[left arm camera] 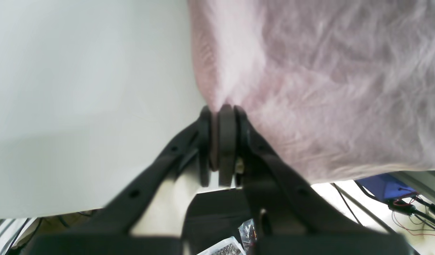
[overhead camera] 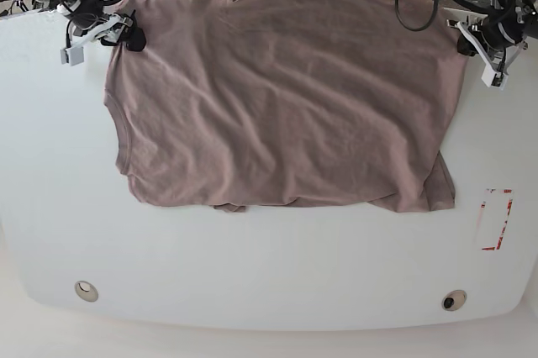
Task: Fold the T-shirt properly
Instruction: 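Lift the shirt edge with both grippers and shake it out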
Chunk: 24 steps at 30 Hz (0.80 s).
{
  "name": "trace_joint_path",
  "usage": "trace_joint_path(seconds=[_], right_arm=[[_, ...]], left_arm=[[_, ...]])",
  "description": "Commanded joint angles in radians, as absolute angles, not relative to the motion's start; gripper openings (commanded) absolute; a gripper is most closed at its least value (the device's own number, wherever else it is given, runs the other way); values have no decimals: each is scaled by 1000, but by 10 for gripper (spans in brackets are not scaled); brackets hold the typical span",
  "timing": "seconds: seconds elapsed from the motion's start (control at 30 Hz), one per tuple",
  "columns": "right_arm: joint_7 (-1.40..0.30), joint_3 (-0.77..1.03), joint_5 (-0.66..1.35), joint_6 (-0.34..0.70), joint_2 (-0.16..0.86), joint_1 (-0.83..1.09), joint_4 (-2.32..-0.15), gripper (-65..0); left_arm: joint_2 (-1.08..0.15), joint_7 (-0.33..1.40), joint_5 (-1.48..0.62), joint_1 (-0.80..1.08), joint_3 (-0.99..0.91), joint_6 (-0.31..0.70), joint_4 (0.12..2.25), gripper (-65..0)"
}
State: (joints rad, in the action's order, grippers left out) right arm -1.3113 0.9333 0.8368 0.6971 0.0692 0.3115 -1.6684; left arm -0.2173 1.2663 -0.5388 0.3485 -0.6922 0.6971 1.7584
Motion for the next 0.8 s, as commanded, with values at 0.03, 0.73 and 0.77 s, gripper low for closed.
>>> trace_joint_path(seconds=[0.03, 0.73, 0.77], right_arm=[[-1308, 937, 840, 698, 73, 361, -1684, -212], [-1314, 1040, 843, 698, 116, 375, -1685, -212], [-1314, 1040, 840, 698, 113, 378, -1682, -212]], left_arm=[[-234, 1256, -547, 349, -702, 698, 1776, -642], [-274, 1254, -547, 348, -720, 698, 1774, -642], [-274, 1254, -547, 349, -720, 698, 1774, -642]])
